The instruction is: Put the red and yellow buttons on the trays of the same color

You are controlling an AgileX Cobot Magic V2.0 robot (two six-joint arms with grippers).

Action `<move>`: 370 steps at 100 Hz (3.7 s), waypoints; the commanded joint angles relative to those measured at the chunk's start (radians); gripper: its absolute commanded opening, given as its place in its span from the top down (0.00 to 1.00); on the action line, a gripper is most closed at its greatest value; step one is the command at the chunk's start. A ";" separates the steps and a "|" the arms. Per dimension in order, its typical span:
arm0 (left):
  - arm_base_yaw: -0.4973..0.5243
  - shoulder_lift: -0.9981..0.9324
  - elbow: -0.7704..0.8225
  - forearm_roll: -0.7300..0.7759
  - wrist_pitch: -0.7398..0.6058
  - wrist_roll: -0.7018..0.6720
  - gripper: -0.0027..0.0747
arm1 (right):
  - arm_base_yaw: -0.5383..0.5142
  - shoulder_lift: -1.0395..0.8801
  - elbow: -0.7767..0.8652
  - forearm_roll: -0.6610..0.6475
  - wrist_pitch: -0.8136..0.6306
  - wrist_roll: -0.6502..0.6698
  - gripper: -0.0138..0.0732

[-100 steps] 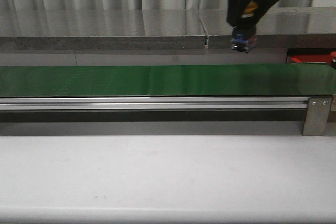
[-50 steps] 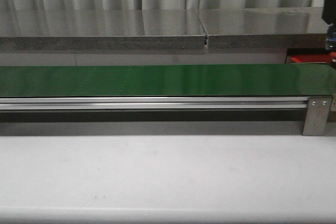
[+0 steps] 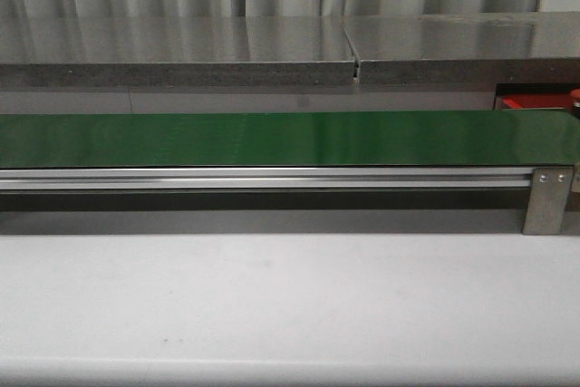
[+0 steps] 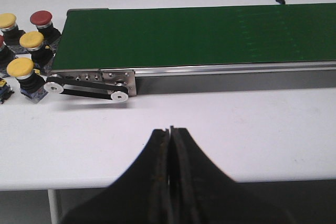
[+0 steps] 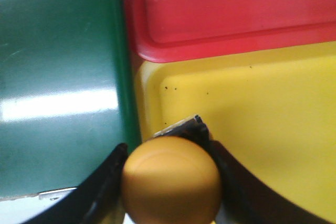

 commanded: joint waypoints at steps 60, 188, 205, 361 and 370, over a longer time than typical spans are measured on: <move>-0.006 0.010 -0.025 -0.010 -0.068 -0.003 0.99 | -0.062 0.113 0.015 0.151 -0.213 0.006 0.59; -0.006 0.010 -0.025 -0.010 -0.068 -0.003 0.99 | -0.061 -0.006 0.018 0.060 -0.187 -0.154 0.44; -0.006 0.010 -0.025 -0.010 -0.068 -0.003 0.99 | -0.015 -0.103 0.018 0.049 -0.165 -0.189 0.79; -0.006 0.010 -0.025 -0.010 -0.068 -0.003 0.99 | 0.139 -1.113 0.716 0.078 -0.204 -0.187 0.93; -0.006 0.010 -0.025 -0.010 -0.068 -0.003 0.99 | 0.139 -1.112 0.716 0.078 -0.204 -0.187 0.93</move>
